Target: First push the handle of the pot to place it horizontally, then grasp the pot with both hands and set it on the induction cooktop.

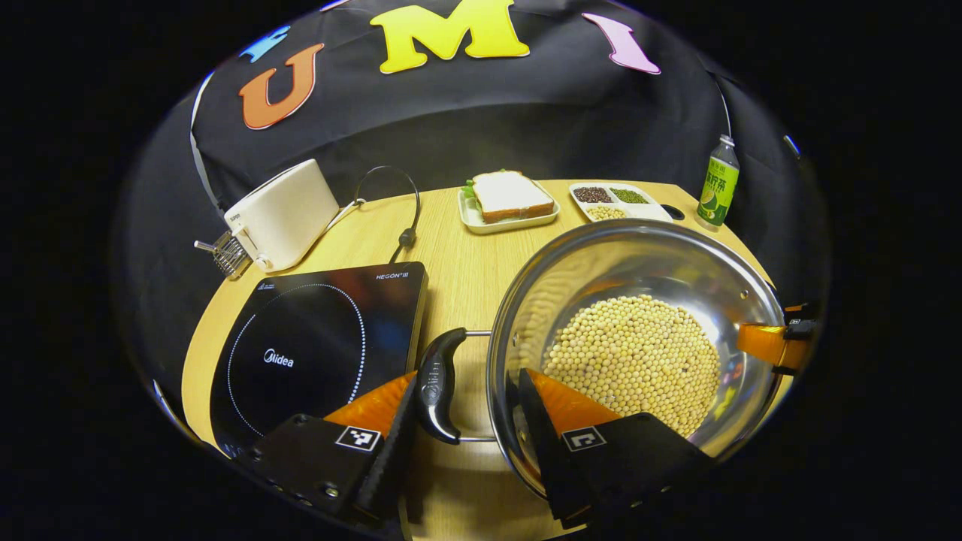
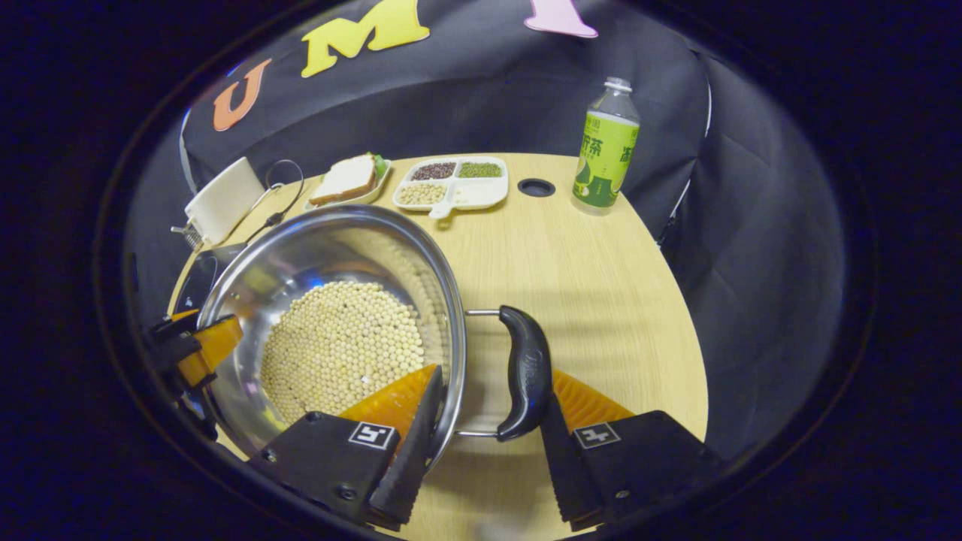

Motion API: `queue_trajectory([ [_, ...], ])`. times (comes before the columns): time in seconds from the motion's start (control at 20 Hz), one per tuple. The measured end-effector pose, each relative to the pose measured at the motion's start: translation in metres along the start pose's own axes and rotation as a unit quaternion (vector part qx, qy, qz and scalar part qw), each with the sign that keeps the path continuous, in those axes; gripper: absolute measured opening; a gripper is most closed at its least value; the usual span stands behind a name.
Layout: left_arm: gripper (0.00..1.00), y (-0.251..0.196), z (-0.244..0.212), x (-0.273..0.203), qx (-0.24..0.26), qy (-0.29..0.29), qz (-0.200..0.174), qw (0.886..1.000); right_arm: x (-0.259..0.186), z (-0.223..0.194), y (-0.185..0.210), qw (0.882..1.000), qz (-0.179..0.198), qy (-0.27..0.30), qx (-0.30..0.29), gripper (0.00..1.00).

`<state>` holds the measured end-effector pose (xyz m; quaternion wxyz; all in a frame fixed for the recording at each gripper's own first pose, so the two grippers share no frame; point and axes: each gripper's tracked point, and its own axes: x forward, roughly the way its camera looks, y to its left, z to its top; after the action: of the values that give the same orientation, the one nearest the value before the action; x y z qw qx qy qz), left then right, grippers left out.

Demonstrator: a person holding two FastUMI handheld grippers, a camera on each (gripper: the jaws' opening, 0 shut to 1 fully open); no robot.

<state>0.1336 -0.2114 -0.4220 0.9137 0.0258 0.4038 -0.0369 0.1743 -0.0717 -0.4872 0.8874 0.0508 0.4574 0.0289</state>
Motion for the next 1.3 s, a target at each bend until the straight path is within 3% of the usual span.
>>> queue_trajectory([
  [0.2, 0.72, 0.0, 0.0, 0.002, -0.006, -0.005, -0.003, 1.0, 0.001, -0.001, -0.001, 1.0, -0.013, 0.005, -0.007, 0.72],
  [0.4, 0.7, 0.0, 0.002, -0.001, -0.017, -0.023, -0.005, 1.0, 0.001, -0.001, -0.001, 1.0, -0.01, 0.002, 0.004, 0.67],
  [0.45, 0.79, 0.0, 0.001, -0.001, -0.021, -0.026, -0.006, 0.999, 0.001, -0.001, -0.001, 1.0, -0.01, -0.001, 0.007, 0.67],
  [0.5, 0.79, 0.0, 0.001, -0.001, -0.023, -0.026, -0.007, 0.999, 0.001, -0.001, -0.001, 1.0, -0.008, -0.002, 0.01, 0.66],
  [0.55, 0.77, 0.0, 0.001, -0.004, -0.023, -0.029, -0.007, 0.999, 0.002, -0.001, -0.001, 1.0, -0.007, -0.002, 0.01, 0.65],
  [0.6, 0.67, 0.0, 0.0, -0.005, -0.022, -0.028, -0.007, 0.999, 0.001, -0.001, -0.001, 1.0, -0.007, -0.005, 0.01, 0.65],
  [1.0, 0.64, -0.001, 0.008, -0.019, -0.027, -0.039, -0.018, 0.999, -0.025, 0.007, -0.002, 0.999, -0.011, -0.028, 0.014, 0.62],
  [1.3, 0.64, 0.021, 0.031, -0.052, -0.024, -0.058, -0.015, 0.998, -0.061, 0.025, 0.018, 0.999, -0.007, -0.033, 0.012, 0.62],
])
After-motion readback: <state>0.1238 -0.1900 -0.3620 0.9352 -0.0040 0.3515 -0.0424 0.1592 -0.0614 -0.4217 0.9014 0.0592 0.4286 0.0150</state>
